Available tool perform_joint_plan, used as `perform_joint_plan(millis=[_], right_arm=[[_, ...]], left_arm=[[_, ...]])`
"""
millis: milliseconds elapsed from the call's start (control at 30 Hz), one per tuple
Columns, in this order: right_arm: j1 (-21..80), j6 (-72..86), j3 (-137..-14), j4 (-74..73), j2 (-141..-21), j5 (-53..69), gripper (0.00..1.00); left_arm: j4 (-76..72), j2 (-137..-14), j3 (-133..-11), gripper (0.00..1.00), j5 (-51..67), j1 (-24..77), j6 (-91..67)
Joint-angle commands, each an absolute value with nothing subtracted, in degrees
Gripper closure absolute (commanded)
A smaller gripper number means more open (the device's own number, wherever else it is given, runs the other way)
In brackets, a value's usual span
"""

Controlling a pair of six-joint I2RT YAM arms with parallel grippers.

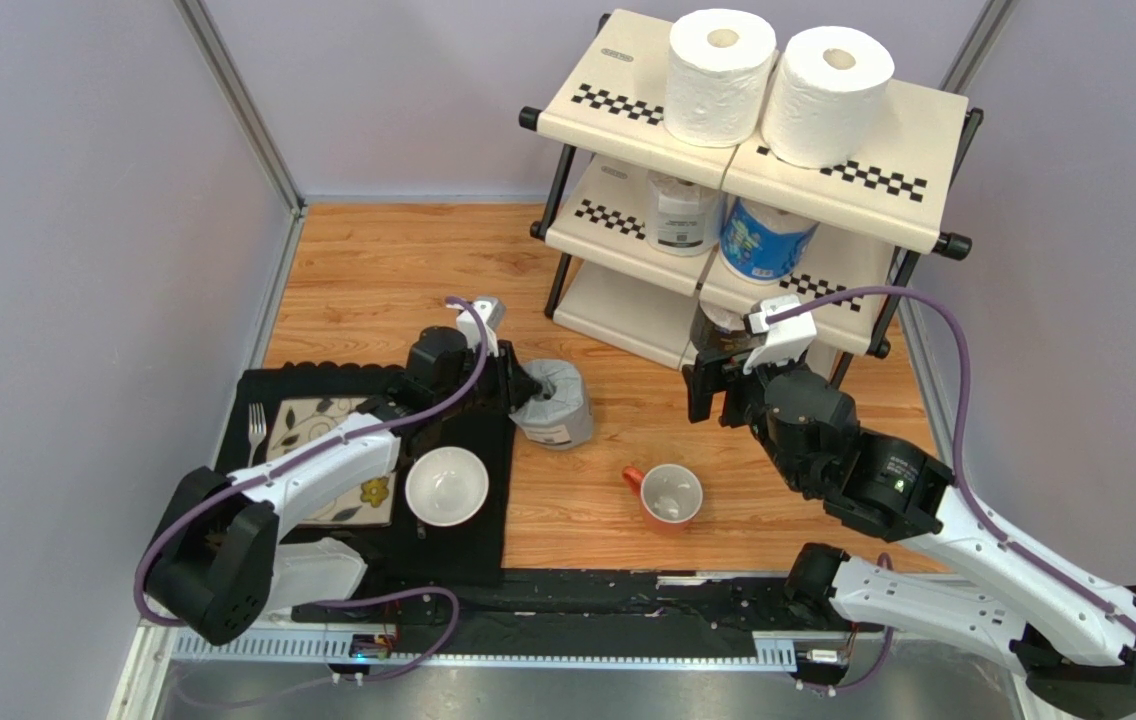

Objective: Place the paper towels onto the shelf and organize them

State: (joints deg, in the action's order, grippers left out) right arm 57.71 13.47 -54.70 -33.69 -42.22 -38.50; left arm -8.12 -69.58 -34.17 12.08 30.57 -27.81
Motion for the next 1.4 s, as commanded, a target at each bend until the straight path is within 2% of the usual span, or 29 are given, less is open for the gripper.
perform_joint_plan(millis=[0, 67, 200, 333, 400, 500, 633, 667, 767, 933, 1000, 1067, 1133, 1367], right_arm=[[57.92, 13.18, -54.93, -33.22, -42.45, -39.29, 0.2], [57.92, 13.01, -54.76, -33.31, -42.45, -39.37, 0.2], [57.92, 11.08, -54.67, -32.96, -42.89, -36.83, 0.19], [57.92, 10.46, -55.28, -33.75, -43.68, -36.21, 0.18], [57.92, 10.2, -55.28, -33.75, -43.77, -36.04, 0.18], [57.92, 9.93, -55.37, -33.23, -43.77, -35.42, 0.18], [57.92, 7.48, -55.11, -31.04, -44.3, -30.95, 0.18], [58.01, 6.77, -54.76, -30.59, -44.73, -28.94, 0.14], [58.01, 5.45, -54.49, -29.53, -46.66, -27.17, 0.13], [58.62, 6.15, -55.37, -27.51, -52.63, -23.3, 0.12], [59.23, 7.12, -56.51, -25.94, -55.62, -20.93, 0.12], [61.08, 7.38, -57.82, -25.05, -61.22, -20.65, 0.12], [63.27, 7.38, -60.62, -24.35, -65.28, -21.18, 0.11], [66.0, 11.68, -69.6, -25.4, -80.76, -19.6, 0.11]], left_arm=[[-15.37, -71.89, -33.93, 0.71, 12.22, 33.22, -28.39], [-15.91, -72.77, -33.75, 0.66, 12.22, 34.53, -28.39], [-18.27, -73.48, -32.96, 0.46, 13.27, 35.59, -29.17], [-20.48, -73.04, -31.55, 0.29, 14.85, 35.68, -30.32], [-20.57, -72.25, -31.47, 0.16, 14.85, 35.68, -30.32], [-19.52, -70.84, -31.99, 0.05, 14.77, 35.68, -29.89], [-14.95, -65.84, -34.44, 0.02, 11.26, 35.6, -27.69], [-13.98, -63.39, -34.89, 0.02, 9.77, 35.6, -27.25], [-8.63, -58.74, -36.91, 0.02, 6.0, 35.68, -25.23], [-0.36, -49.85, -34.82, 0.01, -2.45, 33.5, -22.24], [2.37, -45.45, -32.18, 0.01, 2.25, 28.59, -26.25], [0.89, -41.51, -26.13, 0.02, 12.42, 18.23, -30.22], [1.4, -39.12, -20.95, 0.02, 15.2, 12.43, -32.52], [8.52, -31.21, -17.4, 0.01, 13.54, 8.79, -29.36]])
